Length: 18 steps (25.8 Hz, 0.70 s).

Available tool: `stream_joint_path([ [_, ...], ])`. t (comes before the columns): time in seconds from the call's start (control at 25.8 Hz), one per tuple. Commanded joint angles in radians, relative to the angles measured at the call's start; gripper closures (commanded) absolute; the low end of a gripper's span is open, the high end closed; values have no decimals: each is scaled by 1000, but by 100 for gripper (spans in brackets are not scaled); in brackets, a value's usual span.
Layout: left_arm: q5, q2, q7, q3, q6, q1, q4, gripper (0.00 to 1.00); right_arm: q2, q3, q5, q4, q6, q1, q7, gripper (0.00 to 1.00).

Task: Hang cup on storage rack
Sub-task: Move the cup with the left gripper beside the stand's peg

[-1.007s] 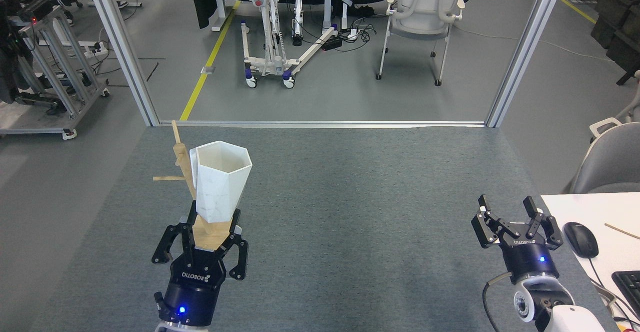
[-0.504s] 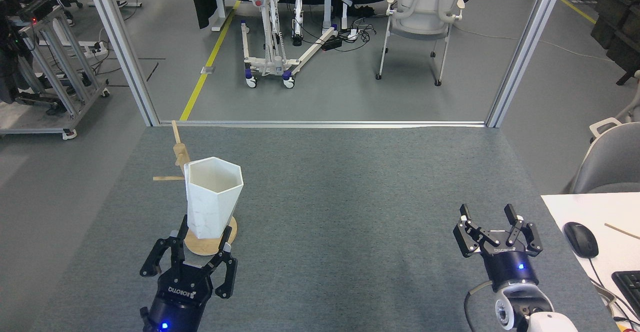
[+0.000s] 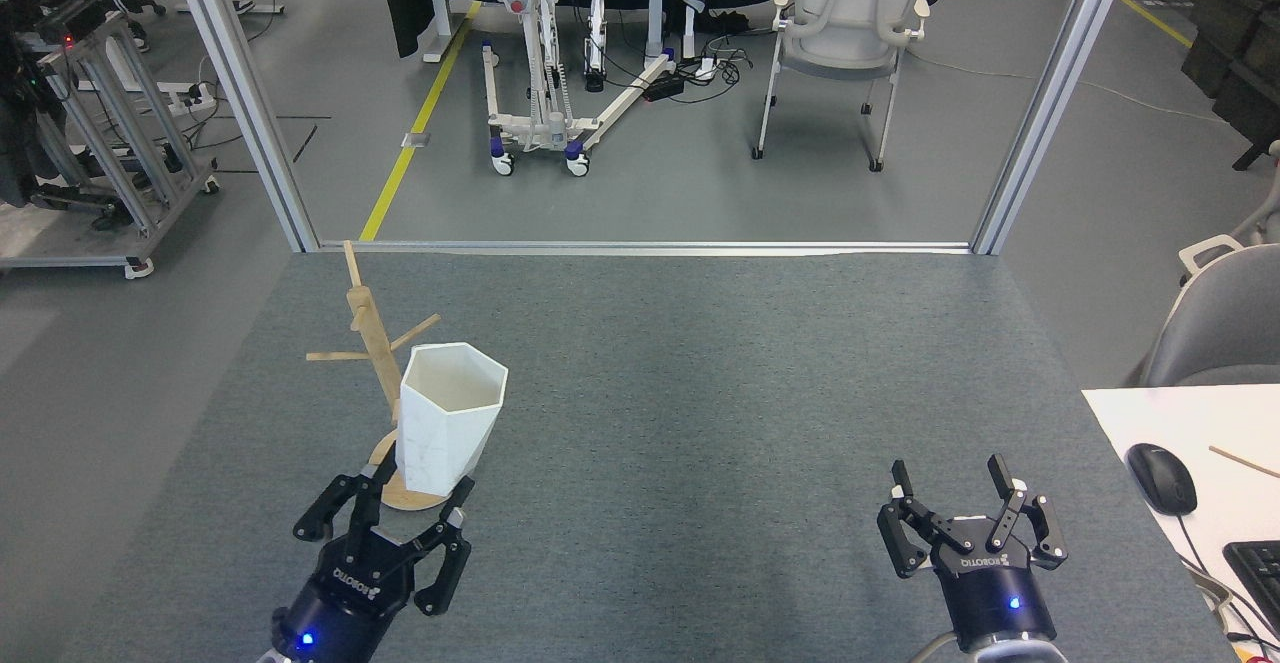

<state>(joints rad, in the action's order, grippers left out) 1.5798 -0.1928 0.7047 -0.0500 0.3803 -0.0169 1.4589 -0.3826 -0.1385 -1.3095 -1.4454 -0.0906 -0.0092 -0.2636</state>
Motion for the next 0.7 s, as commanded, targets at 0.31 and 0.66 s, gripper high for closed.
stream_joint_path([
  [0.31,-44,-30,27,108,29,-26,-143,100,13,0,-20,-53,-38,41,1,1],
  [0.66,-52,-30,27,108,29,-77,-207,100,13,2,-22,-53,-38,41,1,1],
])
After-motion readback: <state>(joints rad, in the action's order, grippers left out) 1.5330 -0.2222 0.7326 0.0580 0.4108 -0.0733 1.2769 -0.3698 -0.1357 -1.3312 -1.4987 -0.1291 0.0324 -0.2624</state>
